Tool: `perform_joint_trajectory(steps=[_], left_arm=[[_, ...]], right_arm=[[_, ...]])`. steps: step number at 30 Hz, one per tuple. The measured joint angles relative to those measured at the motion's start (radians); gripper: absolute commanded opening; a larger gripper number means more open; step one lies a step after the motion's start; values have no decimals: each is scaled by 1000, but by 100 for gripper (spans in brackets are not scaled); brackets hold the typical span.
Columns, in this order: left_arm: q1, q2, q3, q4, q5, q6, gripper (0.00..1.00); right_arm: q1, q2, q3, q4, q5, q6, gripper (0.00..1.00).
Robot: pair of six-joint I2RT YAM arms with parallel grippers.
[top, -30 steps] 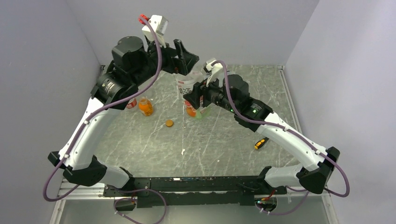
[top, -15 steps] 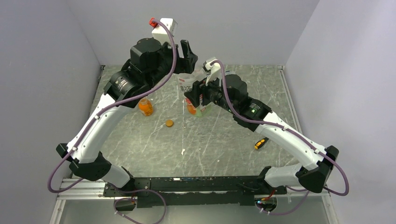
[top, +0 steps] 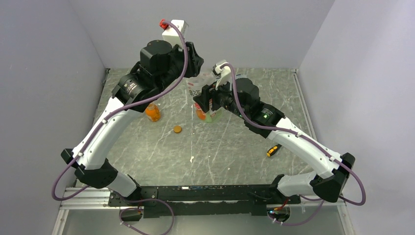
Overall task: Screw on the bottle caps
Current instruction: Screw the bottle cap onto the plastic bottle.
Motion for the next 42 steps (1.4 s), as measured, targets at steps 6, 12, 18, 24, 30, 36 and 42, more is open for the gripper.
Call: perform_joint_trajectory(steps=[6,12,18,24,30,36,42], left_arm=[[0,-3,-5,15,37,-5,31],[0,-66,-85,97,210,13,31],[12,-192,-187,206,498,42,30],[14,-269,-209,321,811,40,29],[17,-278,-217,404,1031,28,69],[22,-286,-223,312,983,60,100],[24,-305,-194,242,787,97,100]], right_arm=[[-20,-15,-5,-1,-36,-5,15],[-140,-100,-66,13,-375,5,14],[-191,-148,-95,109,-736,88,14],[-186,-148,-95,336,-1055,240,14],[-183,-127,-94,487,-1238,367,15],[-183,-138,-23,331,-1196,233,17],[-183,-166,-13,162,-1006,114,18]])
